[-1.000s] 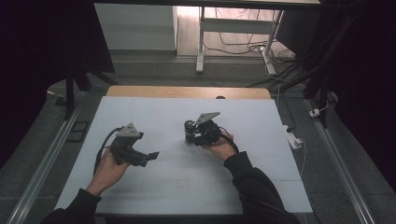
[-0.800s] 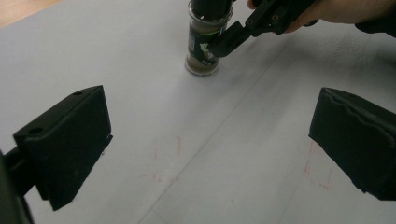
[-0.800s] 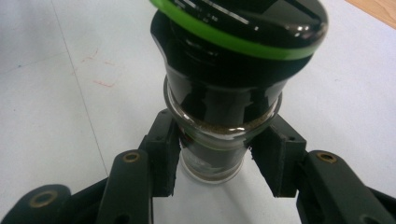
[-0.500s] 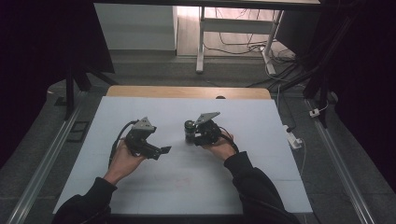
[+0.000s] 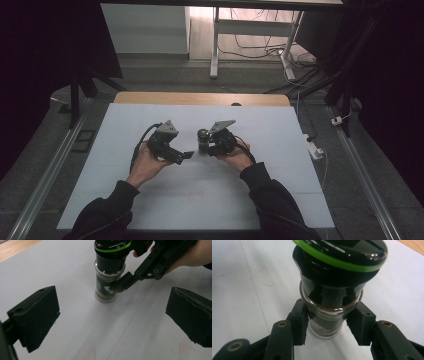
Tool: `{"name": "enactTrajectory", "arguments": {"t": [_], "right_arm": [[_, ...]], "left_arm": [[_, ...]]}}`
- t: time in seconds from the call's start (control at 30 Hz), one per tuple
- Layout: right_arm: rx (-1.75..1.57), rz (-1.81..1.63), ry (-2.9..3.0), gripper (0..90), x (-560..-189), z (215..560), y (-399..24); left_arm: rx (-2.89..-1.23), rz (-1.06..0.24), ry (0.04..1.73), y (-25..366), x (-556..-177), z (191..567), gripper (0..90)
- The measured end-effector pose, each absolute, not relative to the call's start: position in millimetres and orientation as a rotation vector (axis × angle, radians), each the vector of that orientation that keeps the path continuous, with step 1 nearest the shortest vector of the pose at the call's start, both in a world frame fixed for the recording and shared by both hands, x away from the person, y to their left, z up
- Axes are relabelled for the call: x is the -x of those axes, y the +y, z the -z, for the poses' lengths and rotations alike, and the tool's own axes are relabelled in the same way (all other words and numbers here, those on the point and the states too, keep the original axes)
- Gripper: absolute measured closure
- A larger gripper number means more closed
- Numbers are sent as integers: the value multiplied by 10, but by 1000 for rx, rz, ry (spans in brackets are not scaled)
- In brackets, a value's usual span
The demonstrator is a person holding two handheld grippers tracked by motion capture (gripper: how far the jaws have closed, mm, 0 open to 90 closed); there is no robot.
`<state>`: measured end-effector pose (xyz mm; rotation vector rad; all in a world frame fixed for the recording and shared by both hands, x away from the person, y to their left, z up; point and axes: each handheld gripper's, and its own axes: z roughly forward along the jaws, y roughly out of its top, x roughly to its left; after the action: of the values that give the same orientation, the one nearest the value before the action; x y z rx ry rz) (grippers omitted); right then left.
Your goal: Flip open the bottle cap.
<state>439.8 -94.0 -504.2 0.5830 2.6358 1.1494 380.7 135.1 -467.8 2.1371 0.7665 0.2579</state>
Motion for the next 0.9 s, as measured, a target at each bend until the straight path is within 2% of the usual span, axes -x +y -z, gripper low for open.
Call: {"name": "enactTrajectory", "arguments": {"t": [0.2,0.3,0.33,0.47,0.7,0.8,0.9], "right_arm": [[-583,-1150,2635,523,-4396,5042,-941],[-583,-1150,2633,524,-4395,5042,-941],[-583,-1150,2633,524,-4395,5043,-941],[-581,-1150,2633,523,-4395,5043,-942],[-581,-1153,2630,524,-4395,5046,-942],[-577,-1154,2630,524,-4396,5047,-943],[-578,-1153,2630,524,-4394,5047,-942]], "left_arm": [[-2160,-262,762,1224,-3905,4735,2],[-2170,-278,753,1190,-3919,4745,54],[-2172,-283,751,1180,-3917,4746,135],[-2190,-297,713,1171,-3900,4733,367],[-2169,-213,680,1130,-3905,4724,775],[-2174,-220,687,1102,-3910,4723,883],[-2177,-213,691,1067,-3925,4725,885]]}}
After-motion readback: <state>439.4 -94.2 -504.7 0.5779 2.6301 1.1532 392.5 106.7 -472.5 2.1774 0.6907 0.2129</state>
